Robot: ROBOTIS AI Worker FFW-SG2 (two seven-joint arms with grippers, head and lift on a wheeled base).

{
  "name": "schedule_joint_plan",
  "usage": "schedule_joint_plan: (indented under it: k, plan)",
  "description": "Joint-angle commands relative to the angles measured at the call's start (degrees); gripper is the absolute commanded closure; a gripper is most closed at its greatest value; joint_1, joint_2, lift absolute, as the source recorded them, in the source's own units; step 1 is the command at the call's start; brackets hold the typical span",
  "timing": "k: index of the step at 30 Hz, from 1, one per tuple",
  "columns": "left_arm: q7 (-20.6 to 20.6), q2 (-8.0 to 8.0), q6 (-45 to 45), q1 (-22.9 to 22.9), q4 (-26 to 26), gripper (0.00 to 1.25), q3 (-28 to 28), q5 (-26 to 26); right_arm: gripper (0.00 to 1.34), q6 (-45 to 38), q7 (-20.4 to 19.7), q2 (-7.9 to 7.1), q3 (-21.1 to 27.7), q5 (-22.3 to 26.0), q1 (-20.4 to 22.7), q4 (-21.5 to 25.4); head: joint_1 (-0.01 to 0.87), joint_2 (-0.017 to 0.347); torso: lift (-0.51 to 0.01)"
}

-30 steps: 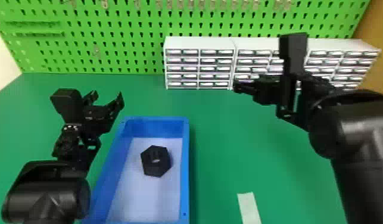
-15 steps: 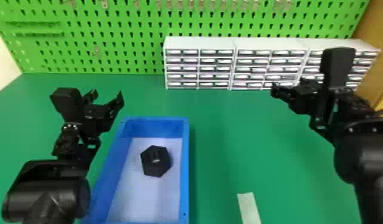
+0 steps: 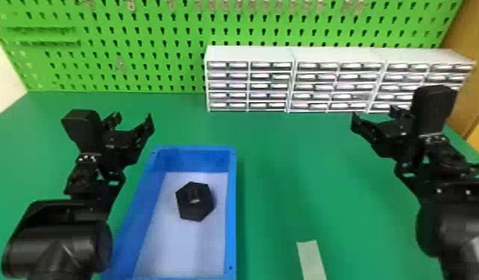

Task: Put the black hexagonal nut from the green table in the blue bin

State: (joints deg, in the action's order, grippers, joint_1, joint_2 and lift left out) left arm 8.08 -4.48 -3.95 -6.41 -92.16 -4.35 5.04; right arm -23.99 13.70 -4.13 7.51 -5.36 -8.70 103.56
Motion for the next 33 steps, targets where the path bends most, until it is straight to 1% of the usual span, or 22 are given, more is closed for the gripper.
schedule_joint_plan:
  k: [1, 5, 12, 17, 19, 23, 26, 33]
  plan:
    - [0.00, 0.00, 0.00, 0.08, 0.06, 0.50, -0.04, 0.14, 0.39, 5.00, -0.08, 0.44, 0.84, 0.09, 0.53, -2.13, 0.686, 0.052, -0.097]
    - [0.00, 0.00, -0.09, 0.17, 0.23, 0.50, -0.04, 0.58, 0.39, 9.05, -0.08, 0.70, 1.46, 0.00, 0.88, -3.62, 0.686, 0.052, -0.097]
    - [0.00, 0.00, 0.00, 0.17, 0.50, 0.50, 0.22, 0.49, 0.39, 13.35, -0.08, 1.23, 2.07, 0.00, 1.23, -6.61, 0.686, 0.052, -0.097]
    - [0.00, 0.00, 0.00, 0.17, 0.50, 0.50, 0.40, 0.58, 0.39, 15.11, -0.08, 1.31, 2.25, 0.53, 1.76, -8.19, 0.686, 0.052, -0.097]
    - [0.00, 0.00, 0.00, 0.17, 0.58, 0.50, 0.31, 0.58, 0.38, 15.46, -0.08, 1.58, 2.51, 0.53, 1.76, -8.63, 0.686, 0.052, -0.097]
    - [0.00, 0.00, 0.00, 0.26, 0.58, 0.50, 0.31, 0.67, 0.38, 18.01, -0.08, 1.75, 2.51, 0.79, 1.93, -9.95, 0.686, 0.052, -0.097]
    - [0.00, 0.00, -0.09, 0.43, 0.50, 0.50, 0.31, 0.67, 0.38, 18.10, -0.08, 2.11, 2.60, 0.79, 2.02, -10.30, 0.686, 0.052, -0.097]
    - [0.00, 0.00, -0.09, 0.43, 0.58, 0.50, 0.31, 0.67, 0.38, 19.59, -0.08, 2.19, 2.86, 0.88, 2.28, -11.01, 0.686, 0.052, -0.097]
